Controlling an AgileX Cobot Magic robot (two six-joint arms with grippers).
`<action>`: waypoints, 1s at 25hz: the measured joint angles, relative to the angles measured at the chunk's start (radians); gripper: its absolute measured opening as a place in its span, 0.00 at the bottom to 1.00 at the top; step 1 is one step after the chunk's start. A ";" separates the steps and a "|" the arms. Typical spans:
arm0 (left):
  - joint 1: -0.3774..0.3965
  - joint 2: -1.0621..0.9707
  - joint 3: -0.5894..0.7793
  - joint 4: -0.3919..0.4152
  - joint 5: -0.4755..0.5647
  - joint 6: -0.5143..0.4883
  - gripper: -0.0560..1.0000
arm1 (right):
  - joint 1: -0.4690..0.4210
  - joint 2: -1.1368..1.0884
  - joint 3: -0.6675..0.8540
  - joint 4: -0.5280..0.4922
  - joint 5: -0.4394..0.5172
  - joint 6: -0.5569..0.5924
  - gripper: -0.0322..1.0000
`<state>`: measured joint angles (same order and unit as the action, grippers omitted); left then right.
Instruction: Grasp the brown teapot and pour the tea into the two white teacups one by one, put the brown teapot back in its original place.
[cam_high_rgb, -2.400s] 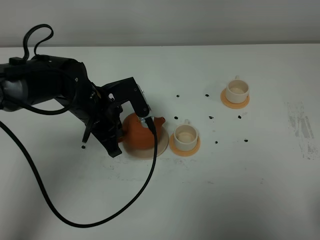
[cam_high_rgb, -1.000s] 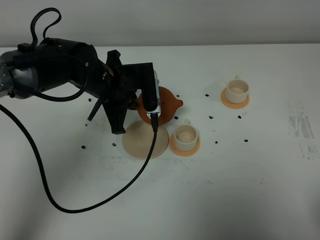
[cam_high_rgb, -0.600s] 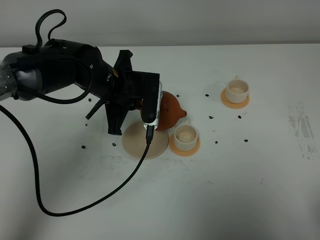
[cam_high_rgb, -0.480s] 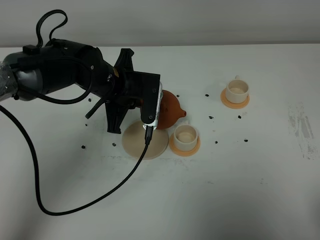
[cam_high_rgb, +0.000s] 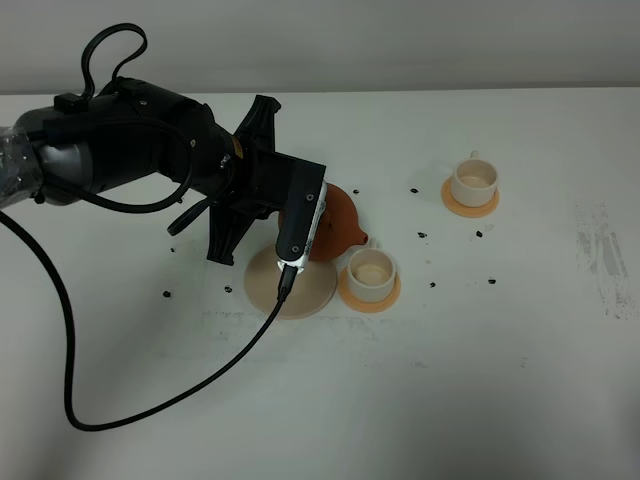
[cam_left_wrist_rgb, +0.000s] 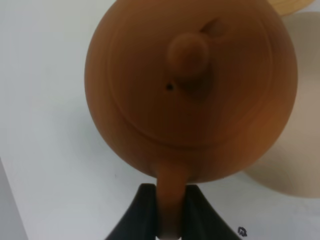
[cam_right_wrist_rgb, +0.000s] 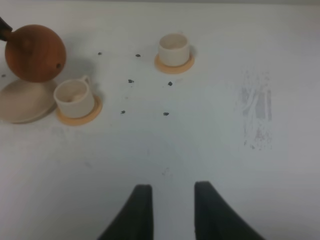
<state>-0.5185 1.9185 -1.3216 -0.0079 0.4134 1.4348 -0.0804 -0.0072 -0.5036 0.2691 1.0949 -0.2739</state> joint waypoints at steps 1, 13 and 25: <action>0.000 0.000 0.000 0.002 0.000 0.008 0.17 | 0.000 0.000 0.000 0.000 0.000 0.000 0.25; -0.025 0.009 0.000 0.074 -0.033 0.024 0.17 | 0.000 0.000 0.000 0.000 0.000 0.000 0.25; -0.043 0.022 0.000 0.191 -0.057 0.029 0.17 | 0.000 0.000 0.000 0.000 0.000 0.000 0.25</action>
<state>-0.5614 1.9409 -1.3216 0.1829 0.3561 1.4635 -0.0804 -0.0072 -0.5036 0.2691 1.0949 -0.2739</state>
